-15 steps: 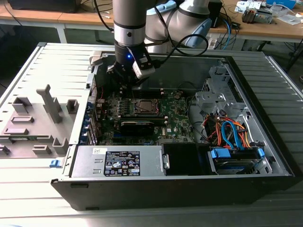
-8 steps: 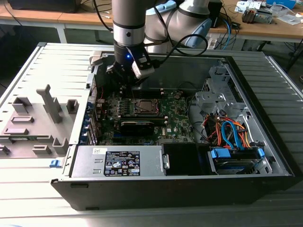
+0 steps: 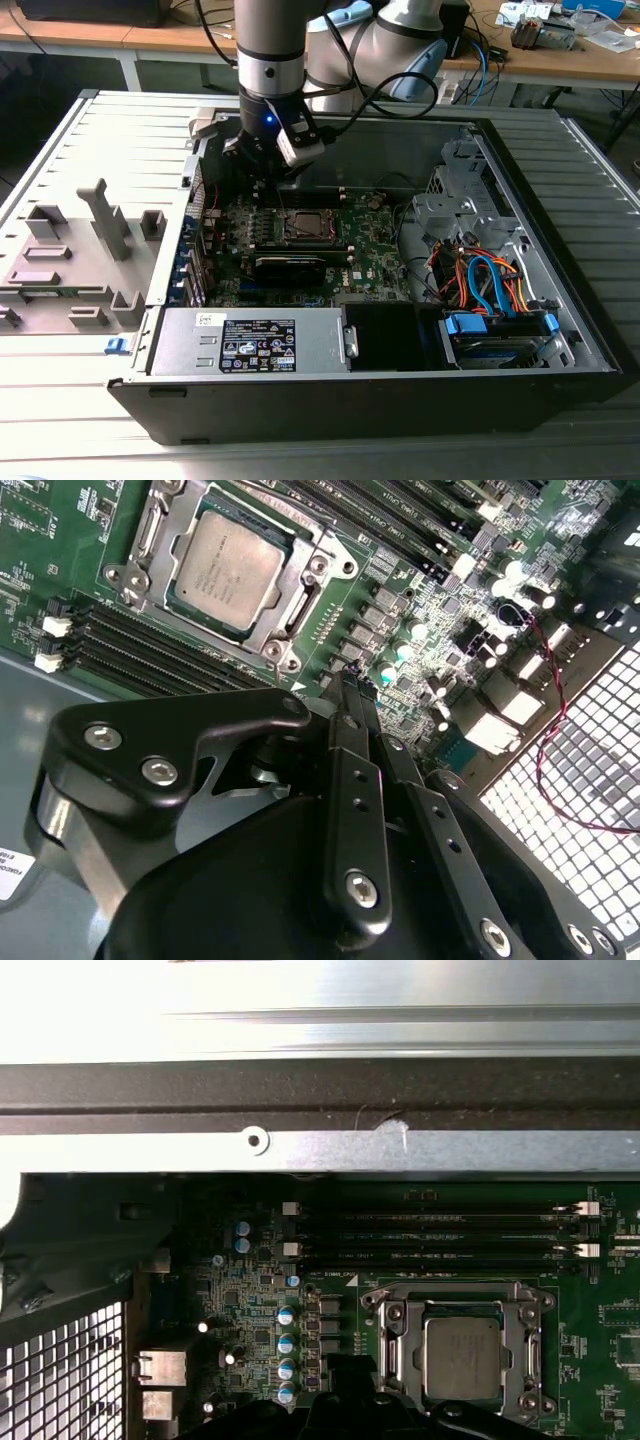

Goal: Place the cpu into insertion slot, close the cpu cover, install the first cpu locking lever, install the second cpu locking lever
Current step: 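Install the second cpu locking lever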

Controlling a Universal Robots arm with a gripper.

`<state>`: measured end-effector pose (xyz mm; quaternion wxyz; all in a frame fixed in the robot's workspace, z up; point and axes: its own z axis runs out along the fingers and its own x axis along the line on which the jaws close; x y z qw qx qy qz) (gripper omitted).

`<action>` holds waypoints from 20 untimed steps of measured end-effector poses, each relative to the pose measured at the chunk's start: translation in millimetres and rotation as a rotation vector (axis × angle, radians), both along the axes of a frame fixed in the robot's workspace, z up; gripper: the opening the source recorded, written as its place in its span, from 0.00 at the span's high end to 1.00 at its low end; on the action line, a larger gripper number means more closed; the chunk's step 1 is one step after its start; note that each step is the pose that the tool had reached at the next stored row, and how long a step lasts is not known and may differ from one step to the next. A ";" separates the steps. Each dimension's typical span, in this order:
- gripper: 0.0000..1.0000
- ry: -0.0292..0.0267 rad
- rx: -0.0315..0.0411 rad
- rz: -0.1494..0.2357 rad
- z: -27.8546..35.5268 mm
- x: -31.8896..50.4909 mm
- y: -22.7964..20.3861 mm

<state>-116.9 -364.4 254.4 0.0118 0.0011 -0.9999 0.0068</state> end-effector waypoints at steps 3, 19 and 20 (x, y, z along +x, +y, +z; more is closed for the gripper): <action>0.89 0.0000 0.0001 0.000 0.0 -0.3 0.0; 0.89 0.0000 0.0000 0.000 0.0 -7.0 12.2; 0.89 -0.0001 0.0001 0.000 0.0 -7.1 15.3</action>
